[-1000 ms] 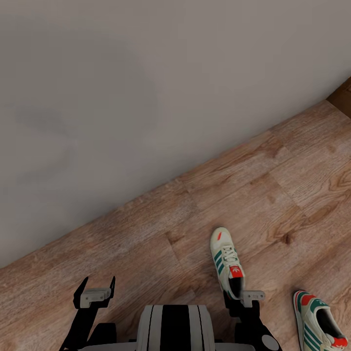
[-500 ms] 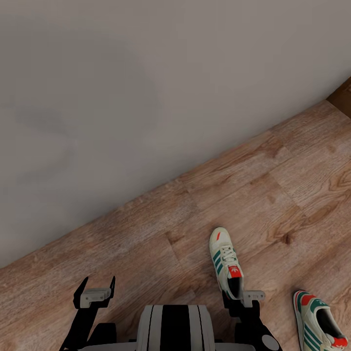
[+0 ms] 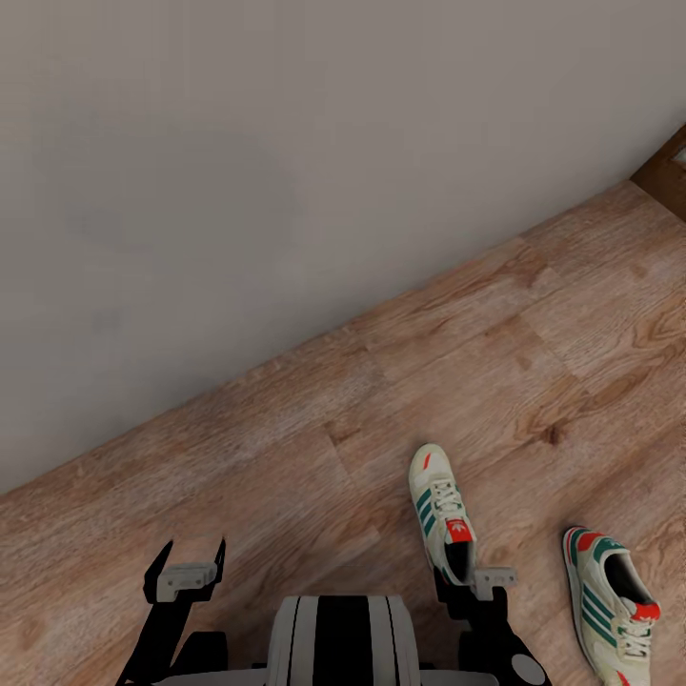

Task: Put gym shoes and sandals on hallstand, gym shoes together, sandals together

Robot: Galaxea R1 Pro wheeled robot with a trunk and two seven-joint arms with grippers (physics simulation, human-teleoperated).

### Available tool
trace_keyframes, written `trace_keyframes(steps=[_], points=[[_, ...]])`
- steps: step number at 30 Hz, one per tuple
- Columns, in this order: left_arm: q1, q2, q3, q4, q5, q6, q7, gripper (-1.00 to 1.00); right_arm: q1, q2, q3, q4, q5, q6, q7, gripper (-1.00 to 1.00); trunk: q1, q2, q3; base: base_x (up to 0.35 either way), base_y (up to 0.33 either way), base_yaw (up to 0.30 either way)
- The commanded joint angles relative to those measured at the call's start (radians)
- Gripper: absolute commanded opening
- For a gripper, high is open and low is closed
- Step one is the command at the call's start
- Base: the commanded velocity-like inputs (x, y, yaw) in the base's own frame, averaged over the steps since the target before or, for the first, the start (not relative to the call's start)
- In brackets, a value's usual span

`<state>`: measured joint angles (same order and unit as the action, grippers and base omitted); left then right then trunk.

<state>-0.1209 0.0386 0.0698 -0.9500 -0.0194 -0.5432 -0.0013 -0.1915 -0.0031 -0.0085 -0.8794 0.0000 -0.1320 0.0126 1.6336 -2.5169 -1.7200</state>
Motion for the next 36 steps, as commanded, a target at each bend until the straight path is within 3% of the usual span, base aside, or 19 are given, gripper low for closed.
trace_keyframes(steps=[1, 8, 16, 20, 24, 27, 36], points=[[0.000, 0.000, 0.001, 0.000, -0.002, -0.003, 0.000, 1.00, 0.000, 0.000, -0.001, 0.000, 0.000, -0.003, 0.000, -1.00, -0.001, 0.000, 0.000, -0.335, 0.000, 0.000], [0.000, 0.000, 0.001, 0.001, -0.002, -0.003, 0.000, 1.00, 0.000, -0.001, -0.001, -0.002, 0.000, -0.003, -0.004, -1.00, -0.001, 0.000, 0.000, -0.313, 0.000, 0.000], [0.000, 0.000, 0.000, 0.002, -0.002, -0.003, 0.000, 1.00, 0.000, -0.001, -0.002, -0.010, 0.000, 0.002, -0.005, -1.00, -0.001, 0.000, 0.000, -0.043, 0.000, 0.000], [0.000, 0.000, -0.003, 0.002, -0.002, -0.002, 0.000, 1.00, 0.000, -0.001, -0.001, -0.144, 0.000, 0.026, -0.005, -1.00, -0.001, 0.000, 0.000, -0.002, 0.000, 0.000], [0.000, 0.000, -0.003, 0.001, -0.002, -0.001, 0.001, 1.00, 0.000, -0.001, 0.001, -0.303, 0.000, 0.141, -0.005, -1.00, -0.001, 0.000, 0.000, 0.000, 0.000, 0.000], [0.000, 0.000, -0.003, 0.001, -0.002, 0.000, 0.001, 1.00, 0.000, -0.002, 0.000, -0.351, 0.000, 0.209, -0.005, -1.00, -0.001, 0.000, 0.000, 0.000, 0.000, 0.000], [0.000, -0.001, -0.004, 0.002, -0.002, 0.003, 0.001, 1.00, 0.000, -0.004, 0.001, -0.384, -0.001, 0.283, -0.005, -1.00, -0.001, 0.000, 0.000, 0.000, 0.000, 0.000]])
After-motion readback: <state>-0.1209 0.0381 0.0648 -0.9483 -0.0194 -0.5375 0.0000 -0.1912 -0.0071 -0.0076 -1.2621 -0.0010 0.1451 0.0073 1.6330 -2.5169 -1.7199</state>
